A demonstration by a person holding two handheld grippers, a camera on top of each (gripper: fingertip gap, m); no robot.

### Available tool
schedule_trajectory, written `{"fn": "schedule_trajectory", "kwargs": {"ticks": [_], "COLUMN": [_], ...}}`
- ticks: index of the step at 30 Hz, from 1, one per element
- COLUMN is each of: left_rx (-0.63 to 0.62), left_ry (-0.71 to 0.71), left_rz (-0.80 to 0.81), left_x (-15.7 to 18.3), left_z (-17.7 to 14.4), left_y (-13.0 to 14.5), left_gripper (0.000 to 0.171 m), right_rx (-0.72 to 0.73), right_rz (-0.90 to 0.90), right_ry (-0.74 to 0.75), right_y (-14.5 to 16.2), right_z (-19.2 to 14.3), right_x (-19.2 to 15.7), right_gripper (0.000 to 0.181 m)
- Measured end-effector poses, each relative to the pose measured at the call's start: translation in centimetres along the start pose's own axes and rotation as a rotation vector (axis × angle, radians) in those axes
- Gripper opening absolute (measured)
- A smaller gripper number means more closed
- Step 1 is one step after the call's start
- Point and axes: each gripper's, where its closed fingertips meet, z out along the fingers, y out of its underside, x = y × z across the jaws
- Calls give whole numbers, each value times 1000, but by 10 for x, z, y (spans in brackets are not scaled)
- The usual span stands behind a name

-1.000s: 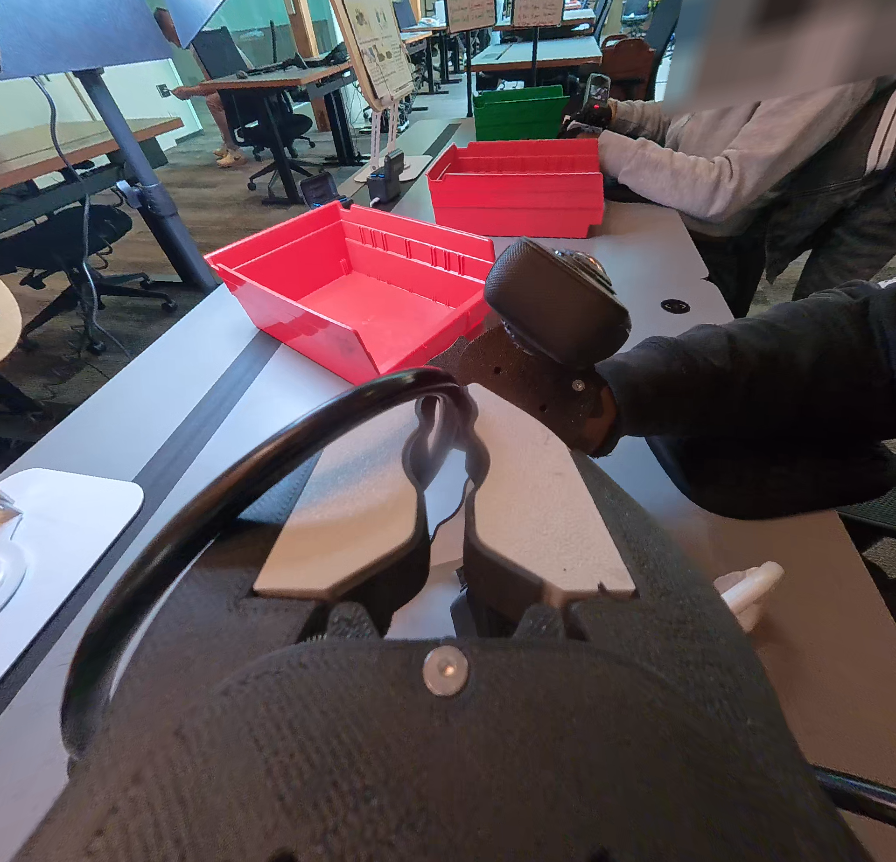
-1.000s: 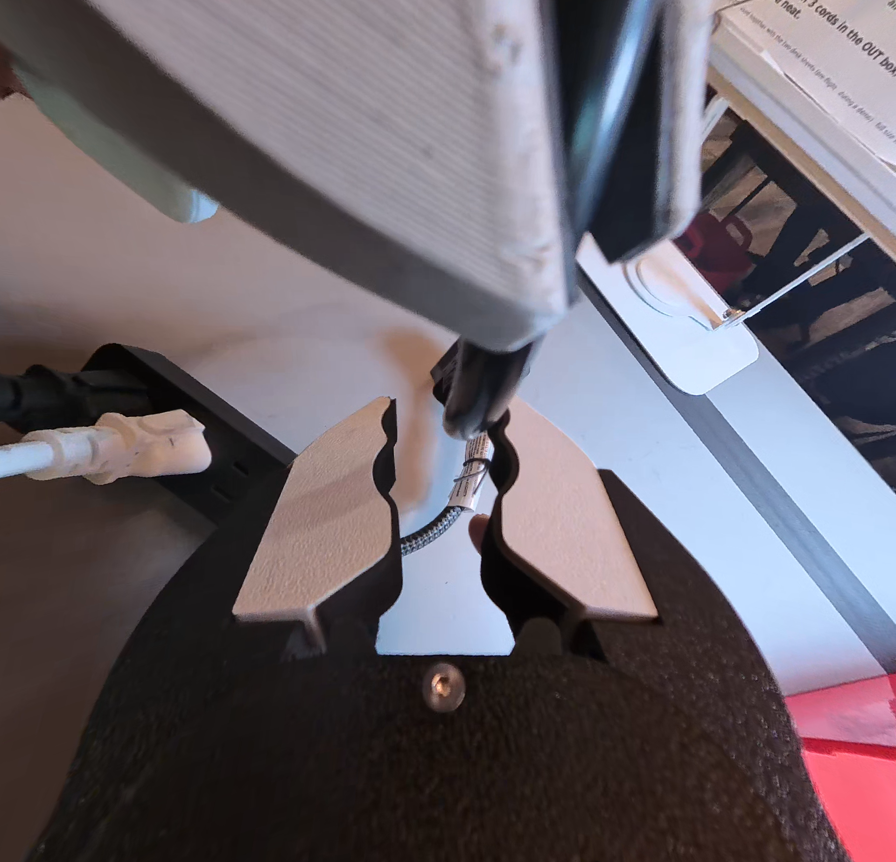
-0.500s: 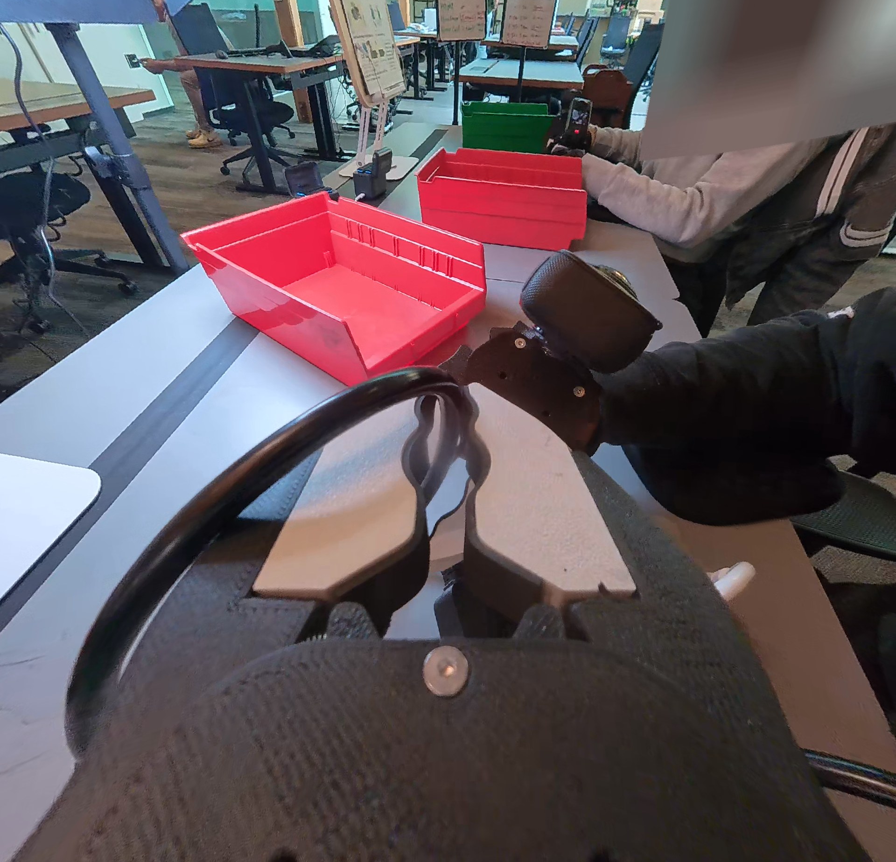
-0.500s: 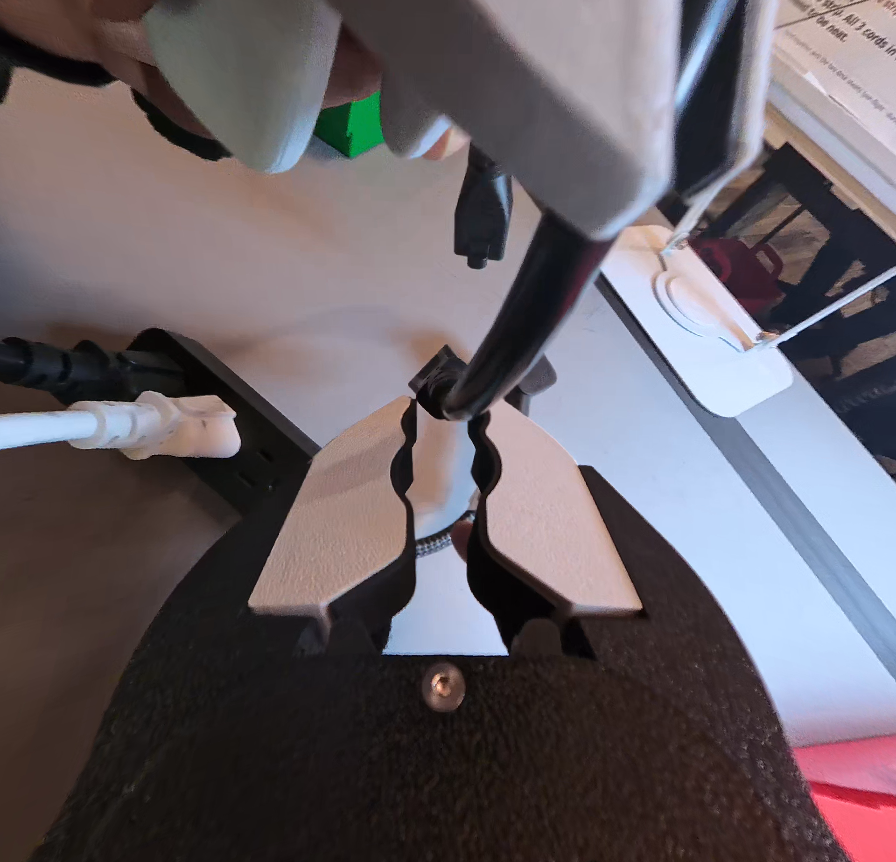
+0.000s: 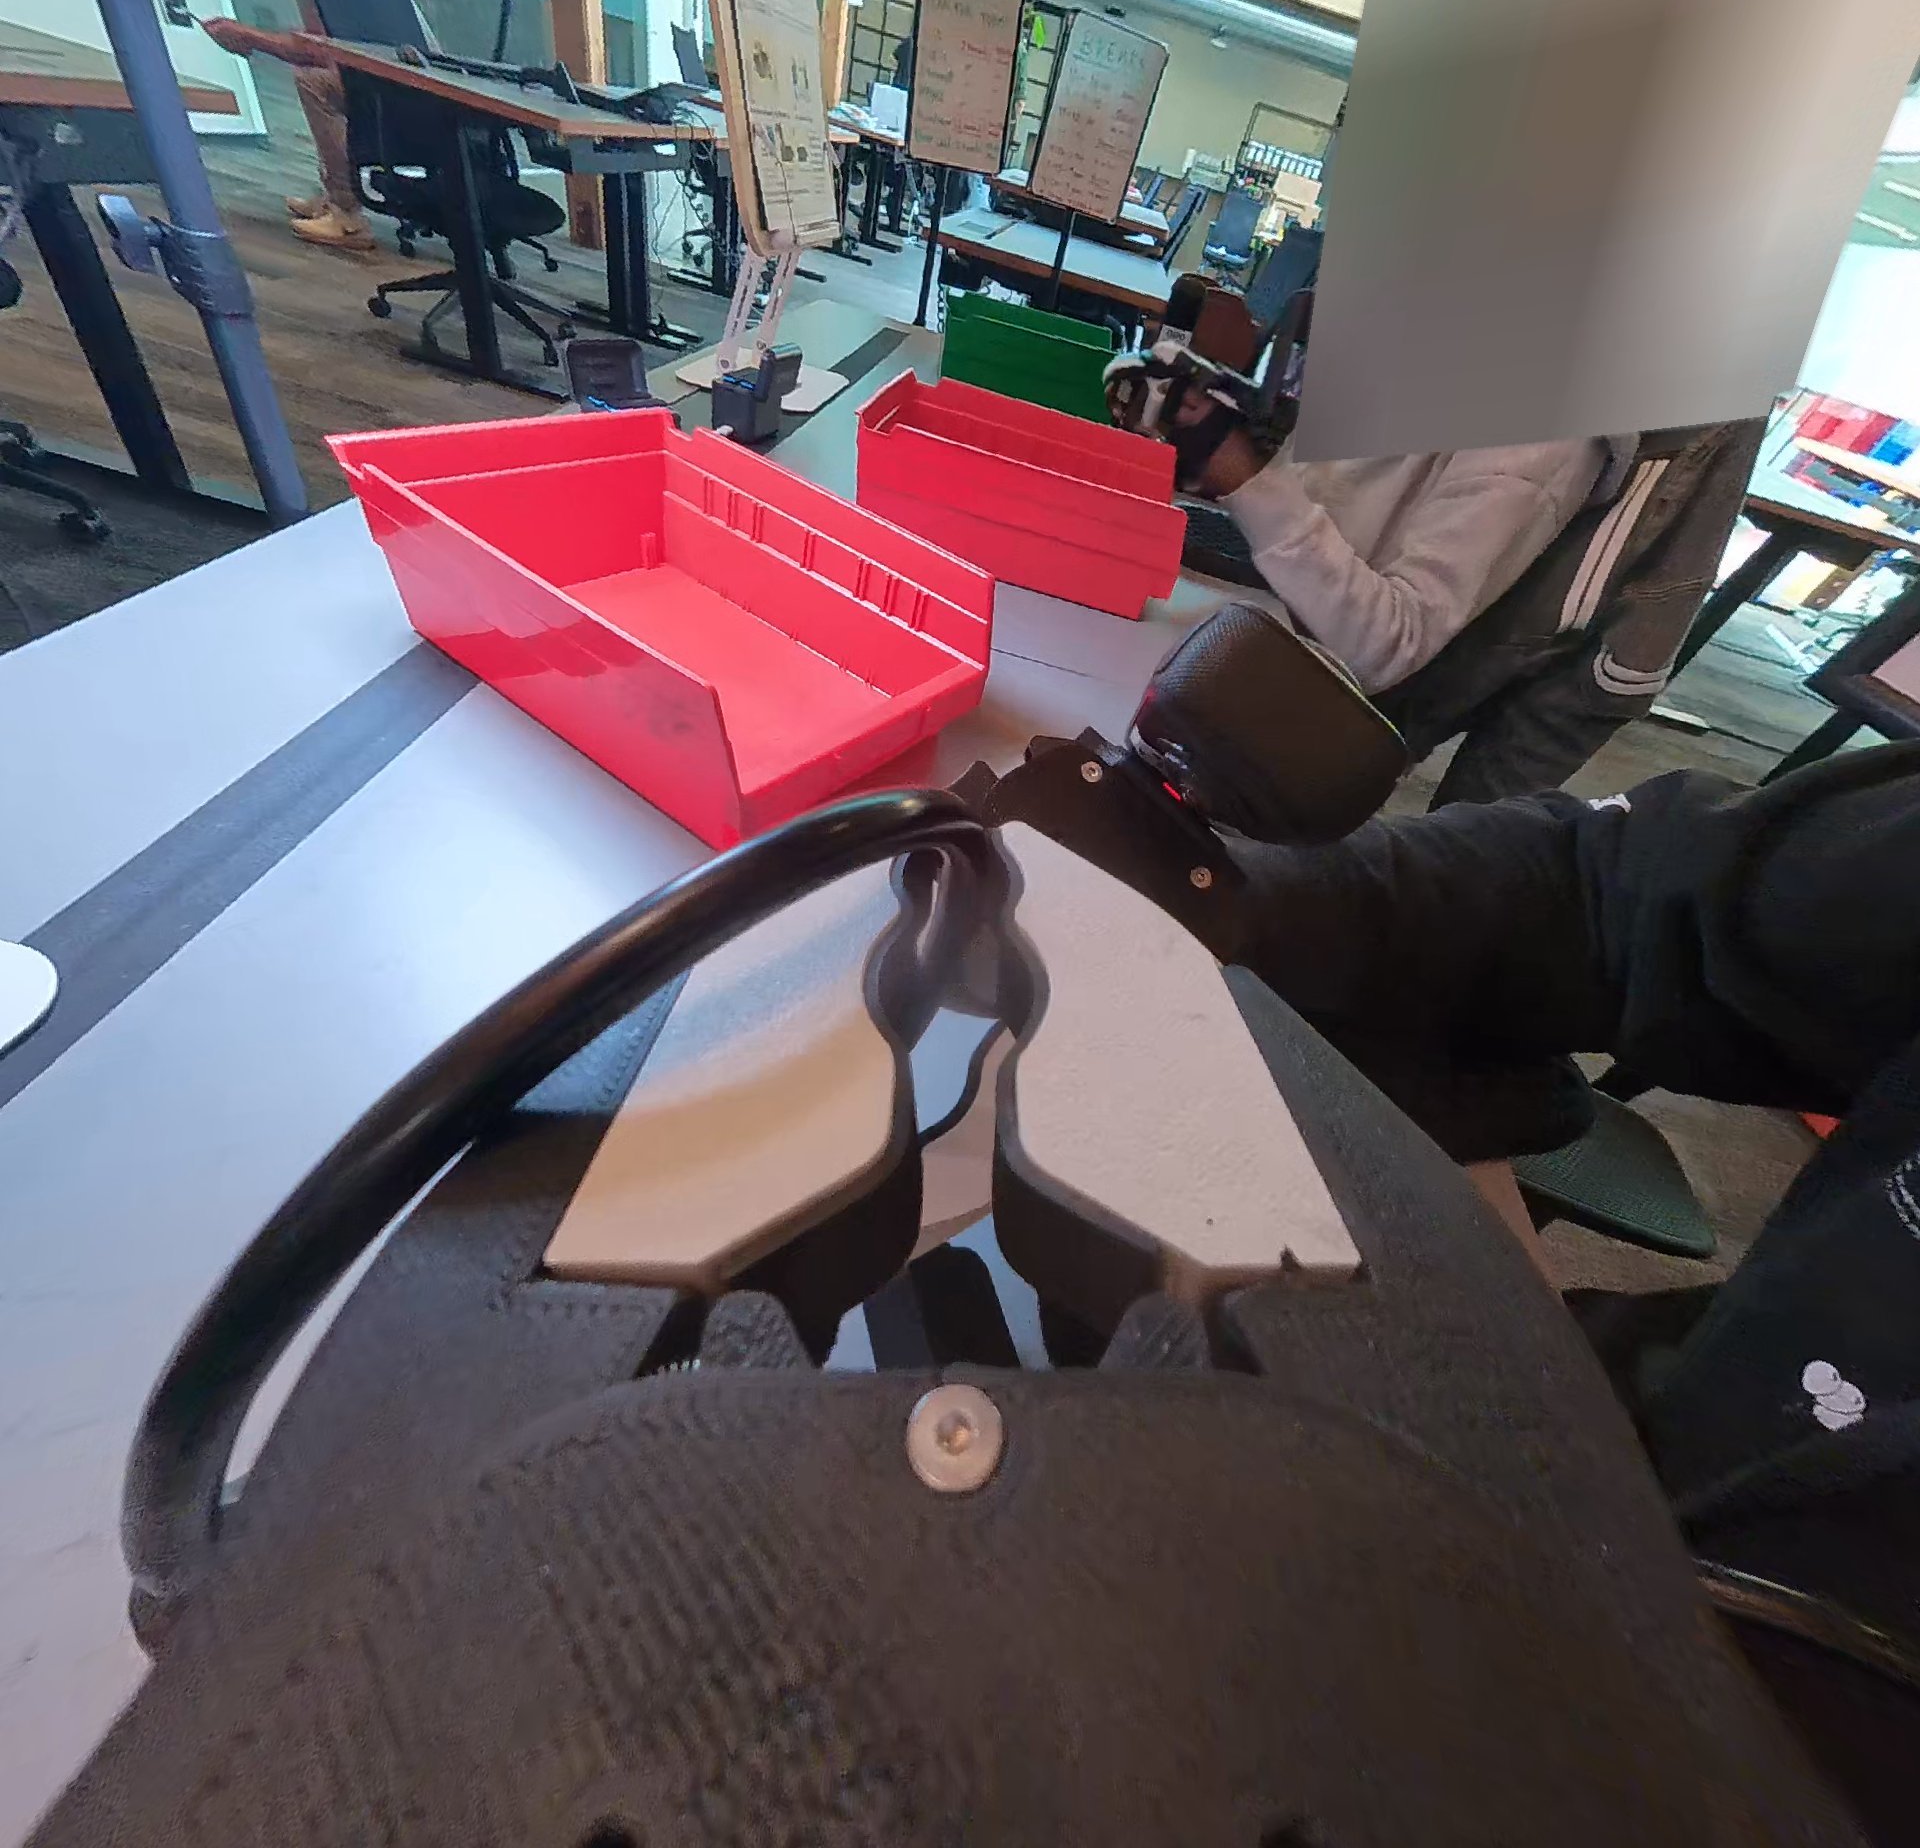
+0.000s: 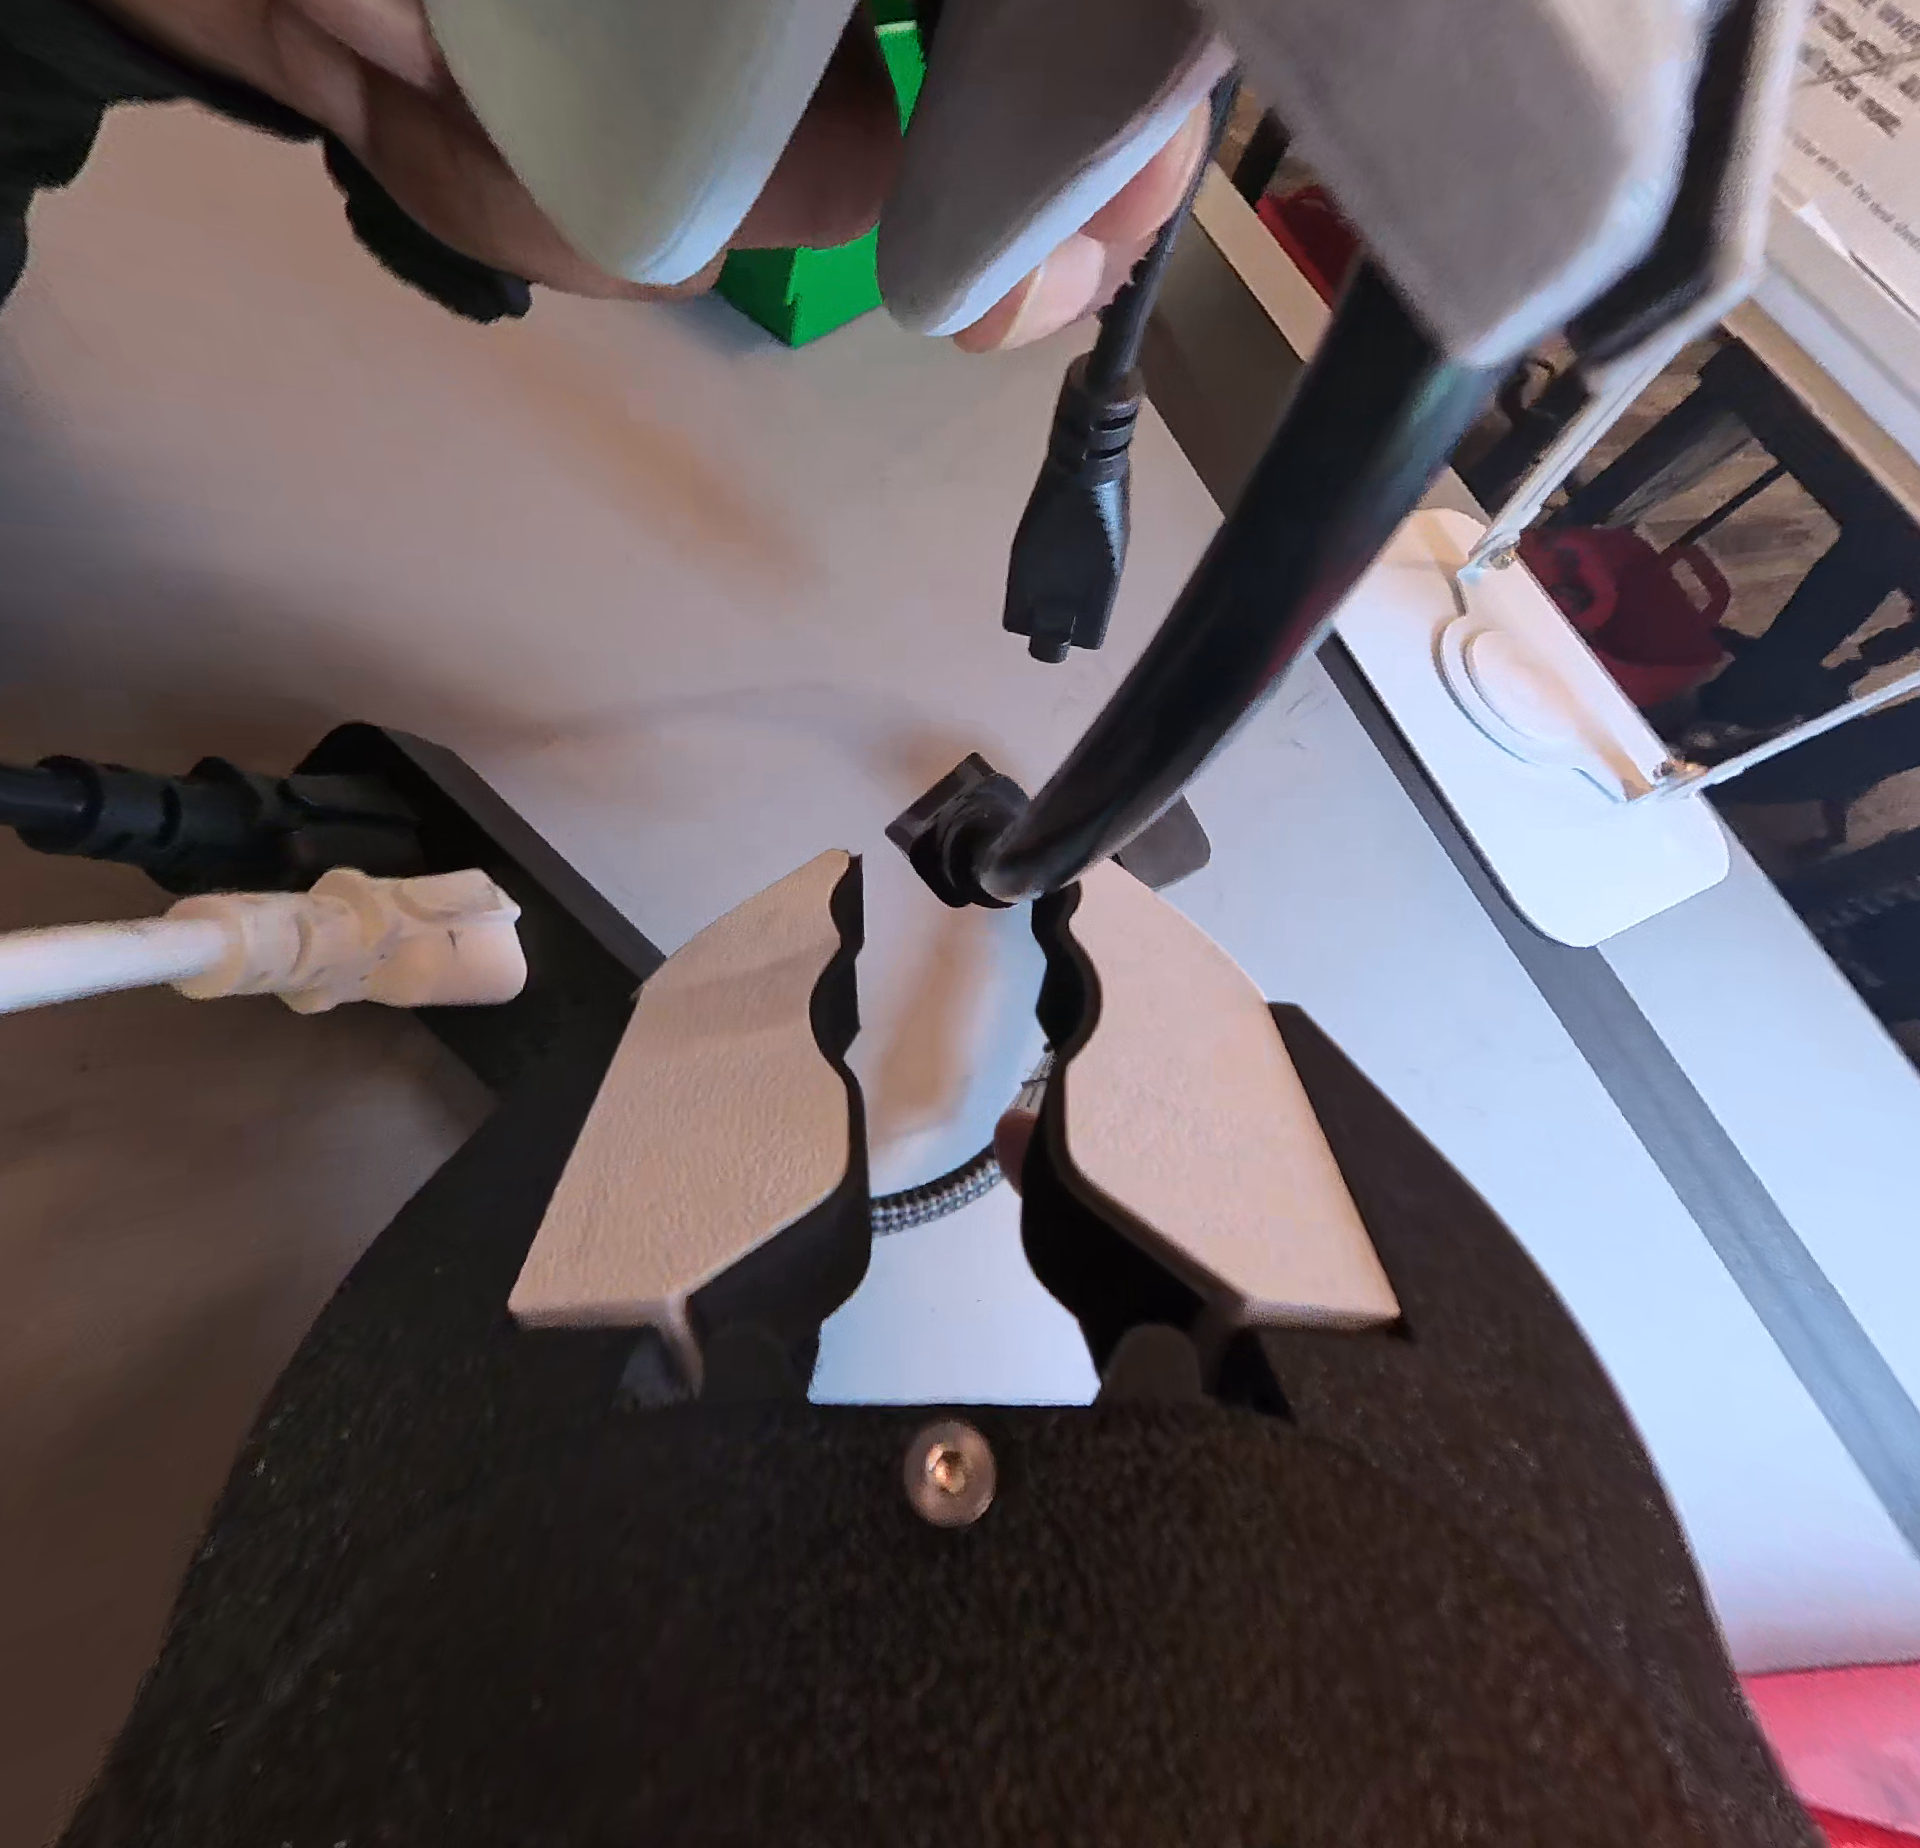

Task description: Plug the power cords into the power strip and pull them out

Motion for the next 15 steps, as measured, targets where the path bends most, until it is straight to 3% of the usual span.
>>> {"fn": "schedule_trajectory", "kwargs": {"ticks": [6,10,15], "left_rx": [-70,-104,-138], "left_ry": [63,67,79], "left_rz": [-12,-4,3], "left_x": [9,9,13], "left_z": [5,8,10], "left_y": [10,17,21], "left_gripper": [9,10,10], "right_rx": [-19,-71,-149], "right_rz": [-168,-255,-307], "right_ry": [-19,-36,-48], "right_y": [3,11,21], "right_z": [-3,-2,-1], "right_x": [-4,-8,-11], "right_gripper": [37,26,33]}}
